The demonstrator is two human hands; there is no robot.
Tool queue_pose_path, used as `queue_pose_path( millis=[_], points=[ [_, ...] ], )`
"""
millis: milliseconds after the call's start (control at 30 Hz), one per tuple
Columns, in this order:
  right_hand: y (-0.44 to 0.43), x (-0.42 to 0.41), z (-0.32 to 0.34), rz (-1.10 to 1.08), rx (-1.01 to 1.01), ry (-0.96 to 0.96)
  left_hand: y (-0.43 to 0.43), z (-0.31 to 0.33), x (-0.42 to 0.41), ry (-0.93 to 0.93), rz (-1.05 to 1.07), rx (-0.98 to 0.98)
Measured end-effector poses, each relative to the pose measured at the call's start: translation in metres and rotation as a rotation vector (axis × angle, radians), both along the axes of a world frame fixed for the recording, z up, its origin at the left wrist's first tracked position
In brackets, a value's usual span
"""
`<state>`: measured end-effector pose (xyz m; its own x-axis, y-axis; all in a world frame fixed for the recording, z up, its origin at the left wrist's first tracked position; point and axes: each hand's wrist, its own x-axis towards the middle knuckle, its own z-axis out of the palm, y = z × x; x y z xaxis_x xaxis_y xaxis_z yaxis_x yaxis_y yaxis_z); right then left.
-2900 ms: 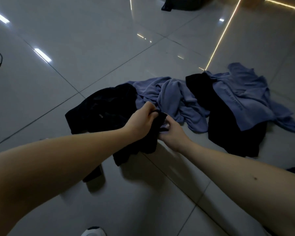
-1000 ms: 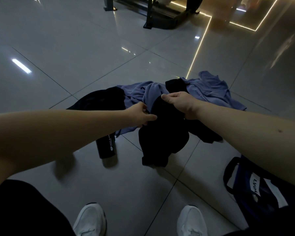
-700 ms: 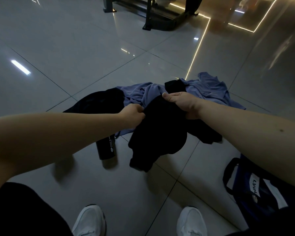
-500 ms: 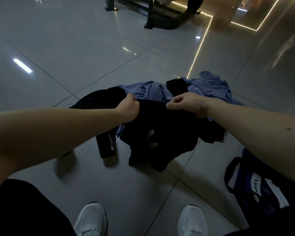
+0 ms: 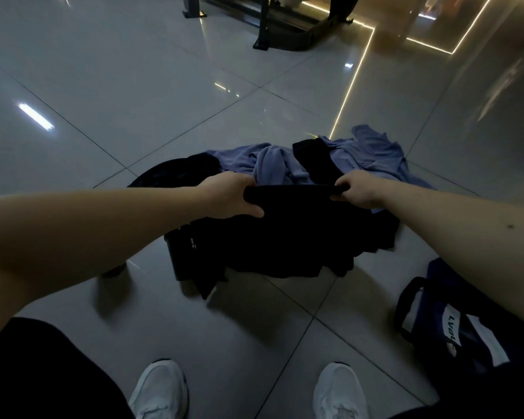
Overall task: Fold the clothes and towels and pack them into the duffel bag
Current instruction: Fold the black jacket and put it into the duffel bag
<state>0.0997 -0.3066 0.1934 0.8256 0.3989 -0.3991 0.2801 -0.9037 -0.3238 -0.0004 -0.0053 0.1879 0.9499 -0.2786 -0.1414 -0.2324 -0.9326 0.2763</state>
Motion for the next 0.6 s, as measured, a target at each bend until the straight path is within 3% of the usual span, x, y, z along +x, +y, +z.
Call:
queue_pose_path(
  millis=[100,233,433,600],
  points=[
    [-0.008,0.005,-0.003,-0.049,0.021,-0.031,0.008,-0.008,0.004,0.08,0.05,0.084],
    [-0.016,0.006,-0.006,-0.075,-0.012,-0.057,0.009,-0.004,0.007,0.113,0.092,-0.122],
    [-0.031,0.01,-0.007,-0.166,-0.177,-0.173,0.009,-0.005,0.01,-0.026,0.187,-0.127],
    [-0.045,0.017,-0.008,-0.363,-0.13,-0.286,0.009,0.0,0.013,-0.172,0.205,-0.104]
  ],
)
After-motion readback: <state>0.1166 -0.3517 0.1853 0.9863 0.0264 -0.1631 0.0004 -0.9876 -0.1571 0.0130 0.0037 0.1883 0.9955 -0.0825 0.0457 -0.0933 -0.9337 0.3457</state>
